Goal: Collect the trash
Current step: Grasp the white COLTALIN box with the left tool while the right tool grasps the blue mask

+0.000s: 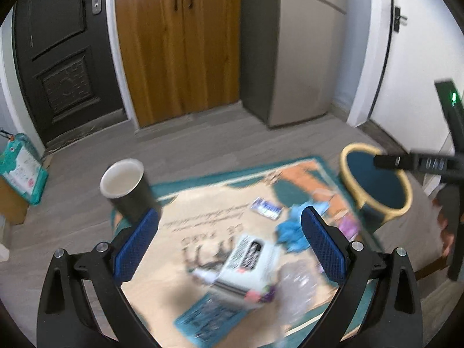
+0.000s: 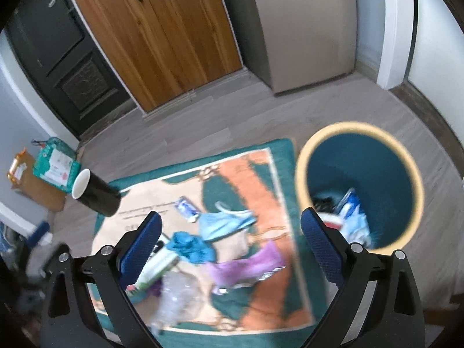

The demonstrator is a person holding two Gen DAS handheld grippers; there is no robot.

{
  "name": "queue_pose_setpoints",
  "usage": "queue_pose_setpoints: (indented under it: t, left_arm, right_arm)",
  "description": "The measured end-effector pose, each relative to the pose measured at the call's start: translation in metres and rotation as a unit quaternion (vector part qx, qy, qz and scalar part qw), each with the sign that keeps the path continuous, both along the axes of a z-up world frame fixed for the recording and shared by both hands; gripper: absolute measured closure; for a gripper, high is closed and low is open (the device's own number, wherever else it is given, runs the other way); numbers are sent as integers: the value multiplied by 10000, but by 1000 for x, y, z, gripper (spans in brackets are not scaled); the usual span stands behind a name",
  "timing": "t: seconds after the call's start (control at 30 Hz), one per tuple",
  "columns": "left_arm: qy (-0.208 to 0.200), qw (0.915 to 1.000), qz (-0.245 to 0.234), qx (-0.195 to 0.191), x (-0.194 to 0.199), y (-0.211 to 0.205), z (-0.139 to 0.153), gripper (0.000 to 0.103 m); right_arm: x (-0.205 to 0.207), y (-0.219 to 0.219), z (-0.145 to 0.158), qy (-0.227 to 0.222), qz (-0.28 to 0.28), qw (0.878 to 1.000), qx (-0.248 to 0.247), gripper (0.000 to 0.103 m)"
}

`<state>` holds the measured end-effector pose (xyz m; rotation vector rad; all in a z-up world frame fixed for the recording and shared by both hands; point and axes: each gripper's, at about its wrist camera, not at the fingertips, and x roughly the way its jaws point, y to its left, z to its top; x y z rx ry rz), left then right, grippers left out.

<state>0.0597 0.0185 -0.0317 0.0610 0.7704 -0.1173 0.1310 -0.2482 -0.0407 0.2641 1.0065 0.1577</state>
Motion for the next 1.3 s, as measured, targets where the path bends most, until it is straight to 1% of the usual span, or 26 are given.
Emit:
queue_pose_setpoints:
  t: [0.17,0.23,0.3,0.37,0.47,0.57,0.63,0.73,0.87,0.93,1.03,1.07,1.1,1.13,1.17,1.2,1.23,1.27,1.3]
  left_arm:
    - [308,9993,-103,198,-2,13,-28,6]
    - [439,9984,-199,283,-2,15,-41,6]
    - [654,9970,-257,311,0,14,-52,6]
    - [788,9962,-283,230,3,12,-62,6]
    - [934,9949,-370,9,10,7,-72,6]
    - [1180,9915,-554,32,18,-4,-86,6]
    - [1318,9886,-710,134,21,-12,-96,6]
    - [1536,9831,-925,355,26,-24,-113,6]
    - [1803,9778,-995,398,33,-29,-129,6]
    - [1871,9765,-990,398,36,-30,-134,6]
    - [1917,9759,-964,394,39,-29,-138,6]
    - [1959,9752,-960,370,39,-29,-140,7]
    - [2016,9742,-948,360,40,-28,-142,11]
    - [2091,9727,-940,365,41,-28,-145,14]
    - [2146,9714,-952,356,42,-28,-146,20]
    - [2202,9700,-968,340,43,-29,-148,24]
    - [2236,9690,-1005,313,43,-29,-149,25]
    - [2237,9686,-1041,307,42,-30,-149,26]
    - [2237,9684,-1058,315,41,-30,-149,28]
  right_arm:
    - [9,25,-21,299,-105,9994,114,7]
    - [13,33,-30,417,-116,9990,78,7]
    - [15,35,-35,466,-126,9988,7,7]
    - [18,35,-42,537,-172,9984,-11,7]
    - [21,32,-49,629,-267,9976,-59,7]
    - [28,27,-60,761,-368,9963,-127,7]
    - [33,25,-66,839,-385,9956,-167,7]
    - [40,27,-74,890,-294,9950,-331,7]
    - [55,27,-82,850,-97,9946,-583,7]
    - [62,26,-84,756,69,9944,-730,7]
    - [71,28,-91,758,250,9944,-695,9]
    - [73,30,-93,773,307,9940,-704,11]
    - [76,33,-98,802,417,9929,-775,13]
    - [77,35,-101,833,519,9917,-832,21]
    - [78,38,-105,879,634,9902,-875,32]
    - [79,41,-110,949,746,9884,-923,38]
    - [79,43,-114,1018,822,9872,-915,50]
    - [79,44,-115,1083,880,9862,-891,66]
    - [79,45,-116,1136,918,9853,-880,74]
